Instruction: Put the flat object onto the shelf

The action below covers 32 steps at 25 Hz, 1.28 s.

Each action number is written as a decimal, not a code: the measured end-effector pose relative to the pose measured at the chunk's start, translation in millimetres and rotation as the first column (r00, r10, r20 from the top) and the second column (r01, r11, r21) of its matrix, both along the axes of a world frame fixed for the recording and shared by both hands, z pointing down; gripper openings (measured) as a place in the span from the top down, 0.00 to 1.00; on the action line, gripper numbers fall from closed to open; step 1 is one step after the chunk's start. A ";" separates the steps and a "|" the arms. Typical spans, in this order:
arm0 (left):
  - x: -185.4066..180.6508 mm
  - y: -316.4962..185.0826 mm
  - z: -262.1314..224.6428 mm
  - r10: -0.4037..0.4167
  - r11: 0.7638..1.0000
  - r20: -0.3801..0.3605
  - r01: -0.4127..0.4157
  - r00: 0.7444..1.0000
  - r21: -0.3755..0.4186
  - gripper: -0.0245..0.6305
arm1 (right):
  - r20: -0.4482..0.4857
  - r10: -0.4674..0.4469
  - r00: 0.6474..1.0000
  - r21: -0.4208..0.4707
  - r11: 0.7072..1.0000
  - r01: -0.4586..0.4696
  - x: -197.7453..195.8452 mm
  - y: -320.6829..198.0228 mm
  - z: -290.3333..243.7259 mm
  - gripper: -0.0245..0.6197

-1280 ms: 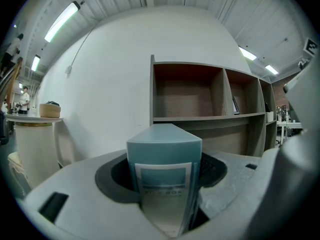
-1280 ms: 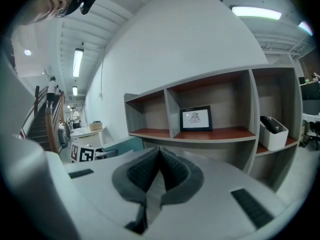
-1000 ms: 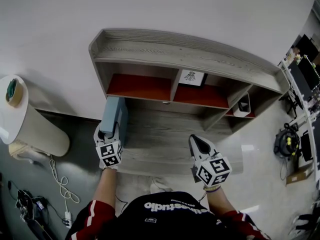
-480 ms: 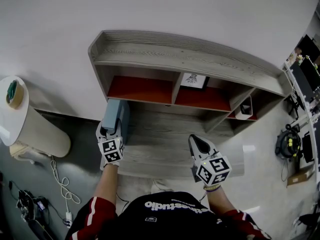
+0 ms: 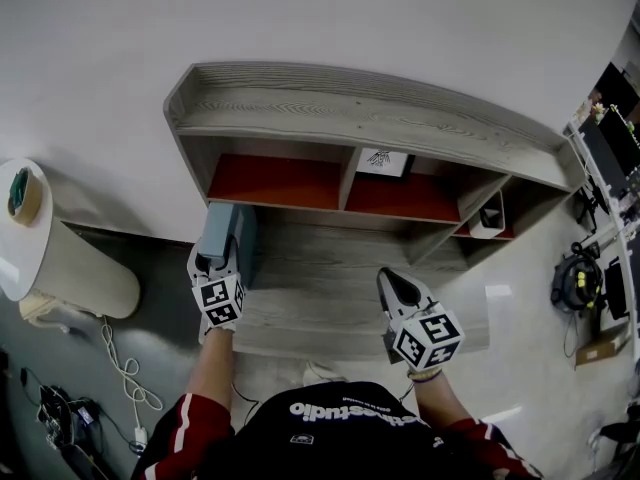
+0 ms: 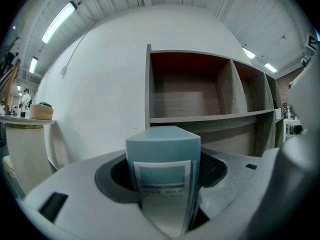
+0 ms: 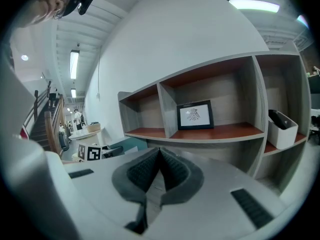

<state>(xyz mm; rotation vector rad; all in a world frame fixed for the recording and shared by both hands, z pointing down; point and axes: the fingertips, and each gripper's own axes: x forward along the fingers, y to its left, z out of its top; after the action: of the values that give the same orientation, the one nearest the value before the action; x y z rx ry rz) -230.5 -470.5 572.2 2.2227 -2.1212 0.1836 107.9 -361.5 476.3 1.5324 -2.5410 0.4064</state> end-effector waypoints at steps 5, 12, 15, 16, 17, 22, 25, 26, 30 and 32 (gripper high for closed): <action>-1.9 -0.4 1.6 -0.013 1.000 0.003 0.013 1.000 -0.012 0.53 | 0.000 -0.006 1.000 -0.006 1.000 0.006 -1.6 -2.1 2.7 0.96; -0.1 3.3 6.5 0.036 0.998 -0.052 -0.038 0.998 -0.043 0.44 | -0.010 -0.007 1.000 -0.009 1.000 0.007 0.2 -3.0 3.2 0.96; 0.7 7.4 5.7 0.052 0.998 -0.065 -0.055 0.997 -0.043 0.44 | -0.010 -0.016 1.000 -0.007 1.000 0.016 -3.8 -0.1 2.0 0.96; 0.5 9.1 4.9 0.053 0.998 -0.066 -0.056 0.996 -0.042 0.44 | -0.010 -0.020 1.000 -0.007 1.000 0.020 -5.9 1.3 2.0 0.96; 0.2 10.8 3.7 0.052 0.998 -0.067 -0.055 0.996 -0.040 0.44 | -0.010 -0.024 1.000 -0.008 1.000 0.024 -8.1 2.7 2.1 0.96; -0.3 21.2 -5.3 0.044 0.999 -0.068 -0.045 0.997 -0.022 0.44 | -0.012 -0.042 0.999 -0.003 0.999 0.042 -15.3 10.5 0.3 0.96; 0.2 29.5 -9.7 0.050 0.999 -0.063 -0.051 0.997 -0.013 0.44 | -0.011 -0.044 0.999 0.006 0.999 0.044 -18.4 16.2 -3.1 0.96; -0.3 32.5 -11.2 0.051 0.999 -0.064 -0.052 0.997 -0.010 0.44 | -0.012 -0.044 0.999 0.010 0.999 0.045 -19.5 18.3 -4.7 0.96; -3.3 47.6 -14.9 0.050 0.999 -0.069 -0.051 0.996 -0.007 0.44 | -0.016 -0.046 0.999 0.023 0.999 0.046 -23.7 30.4 -10.5 0.96; -4.5 57.3 -16.0 0.050 0.999 -0.078 -0.051 0.996 -0.004 0.44 | -0.016 -0.045 0.999 0.026 0.999 0.045 -25.3 37.6 -11.3 0.96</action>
<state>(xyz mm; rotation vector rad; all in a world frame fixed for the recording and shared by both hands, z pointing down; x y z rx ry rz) -235.0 -413.2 556.2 2.2425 -2.0242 0.1044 82.6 -323.9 465.0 1.4785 -2.5737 0.3550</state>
